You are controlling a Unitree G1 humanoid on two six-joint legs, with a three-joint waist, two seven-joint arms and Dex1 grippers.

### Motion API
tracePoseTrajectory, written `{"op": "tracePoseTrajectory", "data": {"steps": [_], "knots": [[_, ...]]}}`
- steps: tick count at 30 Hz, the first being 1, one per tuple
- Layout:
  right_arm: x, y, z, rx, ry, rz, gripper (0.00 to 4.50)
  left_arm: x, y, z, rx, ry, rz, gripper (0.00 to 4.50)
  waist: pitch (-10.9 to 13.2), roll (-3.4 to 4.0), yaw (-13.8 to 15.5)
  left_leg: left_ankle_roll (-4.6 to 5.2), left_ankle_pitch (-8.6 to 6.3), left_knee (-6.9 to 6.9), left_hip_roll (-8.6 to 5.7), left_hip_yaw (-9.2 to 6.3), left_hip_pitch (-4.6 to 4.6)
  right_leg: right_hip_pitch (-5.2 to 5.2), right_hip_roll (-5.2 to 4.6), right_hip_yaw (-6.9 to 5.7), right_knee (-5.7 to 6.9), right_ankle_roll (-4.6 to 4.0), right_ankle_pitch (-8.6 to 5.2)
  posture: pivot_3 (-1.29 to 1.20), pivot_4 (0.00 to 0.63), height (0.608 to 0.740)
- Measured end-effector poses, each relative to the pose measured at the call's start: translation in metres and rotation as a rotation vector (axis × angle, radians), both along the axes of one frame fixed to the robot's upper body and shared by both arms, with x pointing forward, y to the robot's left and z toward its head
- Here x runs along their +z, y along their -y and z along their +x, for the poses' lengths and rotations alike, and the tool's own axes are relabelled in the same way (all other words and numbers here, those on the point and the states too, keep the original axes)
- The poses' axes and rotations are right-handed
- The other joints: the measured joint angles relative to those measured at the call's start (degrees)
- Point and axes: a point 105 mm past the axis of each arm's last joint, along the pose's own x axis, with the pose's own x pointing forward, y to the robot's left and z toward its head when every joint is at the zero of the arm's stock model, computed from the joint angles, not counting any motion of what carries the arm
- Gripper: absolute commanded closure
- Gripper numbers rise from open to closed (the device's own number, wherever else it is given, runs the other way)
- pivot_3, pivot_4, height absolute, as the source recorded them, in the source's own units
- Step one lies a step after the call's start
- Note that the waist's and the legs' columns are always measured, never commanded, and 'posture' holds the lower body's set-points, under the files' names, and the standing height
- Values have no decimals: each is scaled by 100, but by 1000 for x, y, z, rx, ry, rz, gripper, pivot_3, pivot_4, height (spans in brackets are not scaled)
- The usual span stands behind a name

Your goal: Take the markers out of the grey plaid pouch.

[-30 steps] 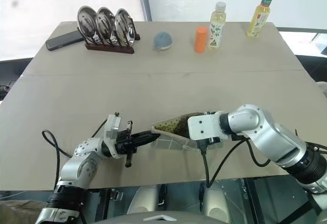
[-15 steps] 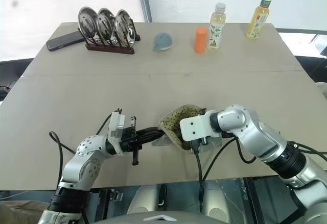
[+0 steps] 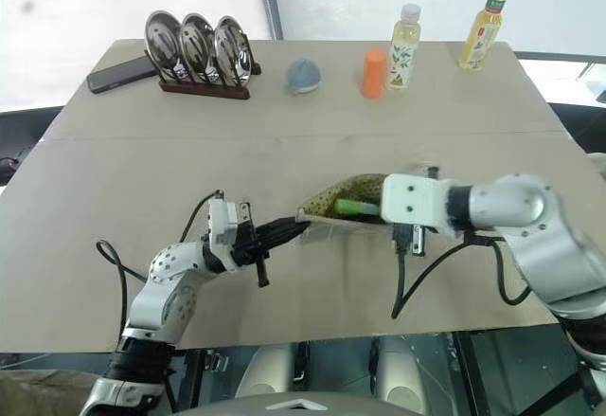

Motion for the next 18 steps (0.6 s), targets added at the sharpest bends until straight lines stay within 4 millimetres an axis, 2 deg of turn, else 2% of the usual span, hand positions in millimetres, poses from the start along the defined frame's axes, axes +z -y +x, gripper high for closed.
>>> {"op": "tracePoseTrajectory", "data": {"steps": [5,8,9,12,13,14,16,17,18], "knots": [[7,6,-13,-56,-102,134,4460,-1,-5,29,106,167,103,4500,-2,-6,31,0,0,1,-1,-4,-2,4,0,-2,-2,-1,2,0,150,740],[6,11,-16,-83,-140,169,4460,-4,-8,33,132,194,121,4500,-2,-5,12,1,0,1,-1,0,-2,3,-2,0,-3,-2,2,0,150,740],[9,18,-17,-117,-159,223,4460,-8,-10,35,146,213,138,4500,-2,-6,3,1,0,1,0,-2,-1,3,0,-1,-4,-1,2,0,150,740],[36,48,0,-254,-102,415,4460,-13,-21,36,186,253,167,4500,-5,-4,-13,1,0,0,2,2,10,6,2,1,2,-1,2,0,150,740],[39,56,6,-297,-86,439,4460,-14,-24,37,198,263,171,4500,-6,-5,-15,1,0,0,3,1,13,8,3,1,3,-1,2,0,150,740],[39,61,13,-332,-71,438,4460,-15,-25,36,206,268,172,4500,-9,-1,-27,1,0,0,5,3,19,10,3,3,5,0,1,0,150,740],[34,88,37,-500,-30,434,4460,-19,-33,36,247,260,173,4500,-13,-3,-44,1,0,-1,5,7,27,13,3,6,6,1,1,0,150,740],[27,104,48,-599,-27,437,4460,-21,-40,36,277,251,175,4500,-13,0,-52,1,0,-3,5,9,27,12,2,7,7,0,1,0,150,740],[21,111,57,-652,-29,427,4460,-22,-44,36,288,245,183,4500,-20,12,-59,1,0,-5,5,10,27,12,3,9,7,-1,1,0,150,740]]}}
